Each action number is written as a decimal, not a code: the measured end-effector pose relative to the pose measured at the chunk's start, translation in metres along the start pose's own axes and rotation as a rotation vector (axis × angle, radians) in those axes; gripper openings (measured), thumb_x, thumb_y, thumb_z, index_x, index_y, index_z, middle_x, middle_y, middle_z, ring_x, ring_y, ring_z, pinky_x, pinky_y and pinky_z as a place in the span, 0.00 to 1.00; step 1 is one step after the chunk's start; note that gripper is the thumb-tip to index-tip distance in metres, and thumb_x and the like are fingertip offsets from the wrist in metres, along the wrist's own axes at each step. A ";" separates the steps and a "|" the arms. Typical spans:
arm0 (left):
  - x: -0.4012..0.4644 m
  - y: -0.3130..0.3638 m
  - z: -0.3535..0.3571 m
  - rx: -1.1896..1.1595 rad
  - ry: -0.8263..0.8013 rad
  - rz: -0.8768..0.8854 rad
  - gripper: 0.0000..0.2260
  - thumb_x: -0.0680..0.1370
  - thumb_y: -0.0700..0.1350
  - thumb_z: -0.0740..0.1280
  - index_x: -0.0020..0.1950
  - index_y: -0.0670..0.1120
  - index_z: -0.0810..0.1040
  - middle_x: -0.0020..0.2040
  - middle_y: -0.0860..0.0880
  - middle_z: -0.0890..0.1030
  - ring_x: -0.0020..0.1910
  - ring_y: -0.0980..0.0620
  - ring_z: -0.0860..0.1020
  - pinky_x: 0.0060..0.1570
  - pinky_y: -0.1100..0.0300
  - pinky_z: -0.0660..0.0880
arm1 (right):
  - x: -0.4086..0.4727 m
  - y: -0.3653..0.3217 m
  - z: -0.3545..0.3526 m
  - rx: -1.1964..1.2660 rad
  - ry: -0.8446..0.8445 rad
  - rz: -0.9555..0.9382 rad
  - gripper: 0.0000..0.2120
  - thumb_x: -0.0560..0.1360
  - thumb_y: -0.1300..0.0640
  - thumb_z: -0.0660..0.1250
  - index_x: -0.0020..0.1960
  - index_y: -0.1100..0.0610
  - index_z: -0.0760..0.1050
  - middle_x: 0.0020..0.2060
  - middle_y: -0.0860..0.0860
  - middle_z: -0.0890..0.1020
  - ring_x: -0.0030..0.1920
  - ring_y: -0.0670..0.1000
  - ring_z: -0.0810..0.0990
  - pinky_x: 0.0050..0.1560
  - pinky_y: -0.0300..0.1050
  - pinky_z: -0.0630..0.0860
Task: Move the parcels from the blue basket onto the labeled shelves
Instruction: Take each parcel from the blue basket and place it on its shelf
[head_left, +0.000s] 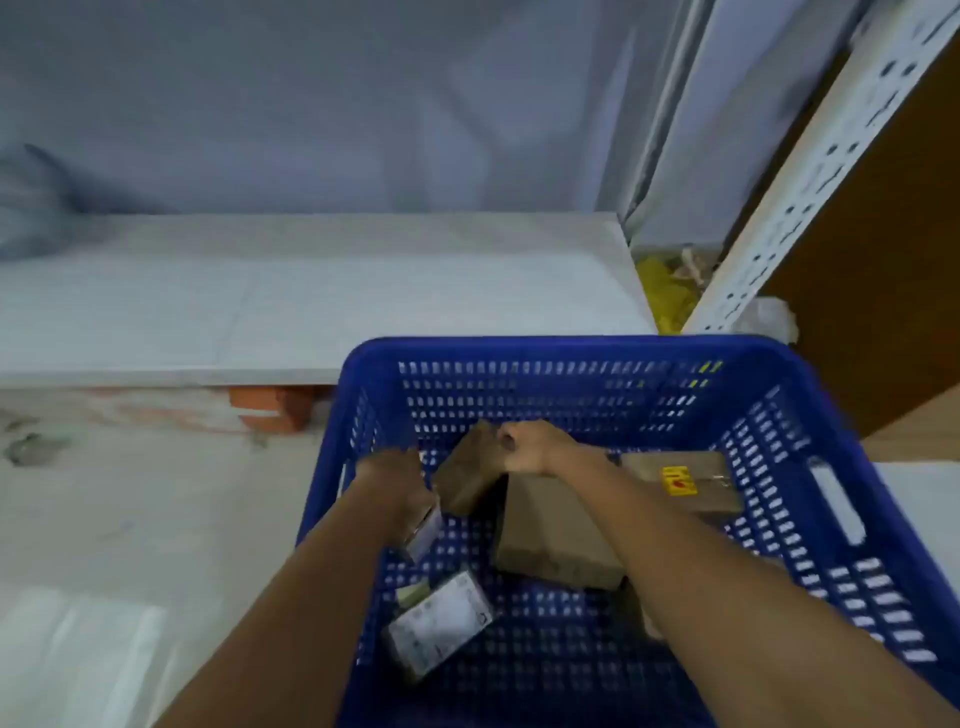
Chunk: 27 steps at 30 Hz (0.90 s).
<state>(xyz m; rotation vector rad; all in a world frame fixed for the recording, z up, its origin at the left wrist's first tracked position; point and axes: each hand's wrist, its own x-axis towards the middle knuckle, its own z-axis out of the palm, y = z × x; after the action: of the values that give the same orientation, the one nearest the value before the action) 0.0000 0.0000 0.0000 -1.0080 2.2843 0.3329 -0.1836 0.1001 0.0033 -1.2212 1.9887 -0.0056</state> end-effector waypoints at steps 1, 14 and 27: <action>0.011 0.003 0.010 0.048 -0.020 -0.025 0.30 0.75 0.61 0.63 0.70 0.44 0.66 0.58 0.44 0.77 0.59 0.43 0.76 0.60 0.46 0.74 | 0.013 0.003 0.007 -0.031 0.022 -0.020 0.25 0.77 0.43 0.62 0.70 0.55 0.69 0.56 0.53 0.76 0.50 0.55 0.75 0.44 0.43 0.72; 0.030 0.008 0.023 -0.058 -0.069 0.022 0.26 0.70 0.51 0.74 0.64 0.45 0.71 0.61 0.45 0.75 0.58 0.46 0.76 0.56 0.51 0.76 | 0.025 0.030 0.020 0.060 0.061 0.015 0.19 0.75 0.45 0.65 0.63 0.53 0.74 0.61 0.53 0.76 0.55 0.54 0.75 0.54 0.50 0.74; -0.211 0.015 -0.217 -0.820 0.181 0.338 0.27 0.65 0.37 0.78 0.58 0.49 0.72 0.54 0.48 0.75 0.52 0.49 0.75 0.42 0.60 0.72 | -0.243 -0.069 -0.167 0.840 0.002 0.062 0.24 0.77 0.32 0.55 0.62 0.48 0.71 0.62 0.46 0.72 0.57 0.49 0.73 0.58 0.47 0.70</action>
<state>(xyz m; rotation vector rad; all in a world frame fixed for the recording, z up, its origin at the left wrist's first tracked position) 0.0056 0.0349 0.3006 -1.0305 2.5164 1.4556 -0.1794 0.1848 0.2940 -0.6031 1.7228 -0.7331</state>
